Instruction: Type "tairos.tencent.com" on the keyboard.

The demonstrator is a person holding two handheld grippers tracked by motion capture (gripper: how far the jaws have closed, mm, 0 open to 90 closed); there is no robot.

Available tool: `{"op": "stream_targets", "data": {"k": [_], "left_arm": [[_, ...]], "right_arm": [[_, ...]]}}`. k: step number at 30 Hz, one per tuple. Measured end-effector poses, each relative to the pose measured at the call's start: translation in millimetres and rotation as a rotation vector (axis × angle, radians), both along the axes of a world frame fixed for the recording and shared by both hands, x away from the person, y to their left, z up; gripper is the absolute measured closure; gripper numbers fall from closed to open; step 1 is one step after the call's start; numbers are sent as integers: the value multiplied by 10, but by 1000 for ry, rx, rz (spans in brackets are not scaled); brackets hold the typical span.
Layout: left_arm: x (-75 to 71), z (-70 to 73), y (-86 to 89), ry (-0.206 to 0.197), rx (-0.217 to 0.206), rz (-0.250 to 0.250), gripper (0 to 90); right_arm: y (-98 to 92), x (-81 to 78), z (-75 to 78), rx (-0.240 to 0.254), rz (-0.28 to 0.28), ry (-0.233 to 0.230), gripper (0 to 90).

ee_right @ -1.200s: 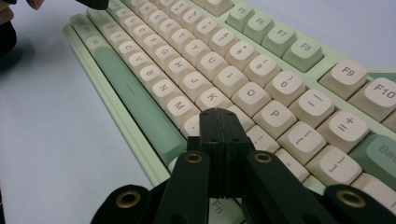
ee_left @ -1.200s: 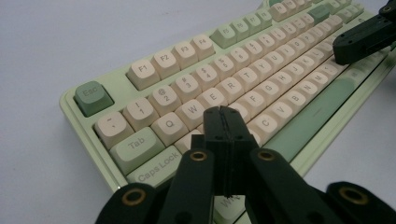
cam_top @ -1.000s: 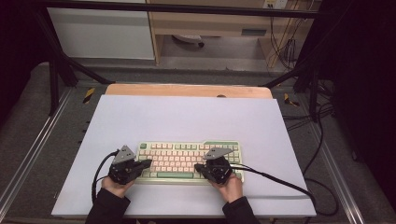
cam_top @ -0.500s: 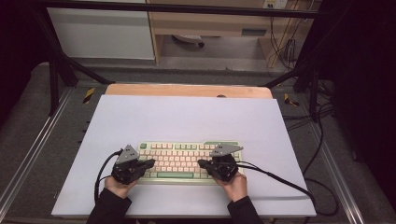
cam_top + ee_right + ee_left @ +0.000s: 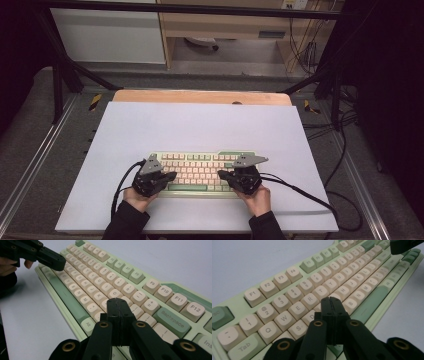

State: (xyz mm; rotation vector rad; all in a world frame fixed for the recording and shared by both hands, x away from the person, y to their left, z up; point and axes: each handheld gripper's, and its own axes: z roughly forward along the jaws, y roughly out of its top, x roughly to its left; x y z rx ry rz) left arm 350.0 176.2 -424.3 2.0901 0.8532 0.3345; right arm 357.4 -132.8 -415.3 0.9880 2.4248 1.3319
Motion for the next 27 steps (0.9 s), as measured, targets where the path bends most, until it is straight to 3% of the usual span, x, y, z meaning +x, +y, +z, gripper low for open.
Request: {"op": "stream_targets", "data": {"k": [19,27], "left_arm": [[-18,-94,-19,12,24,-5,900],[-28,-66,-2,4,8,-9,900]], "right_arm": [[0,1,-24,-3,4,4,900],[3,0,-21,4,4,7,900]]}}
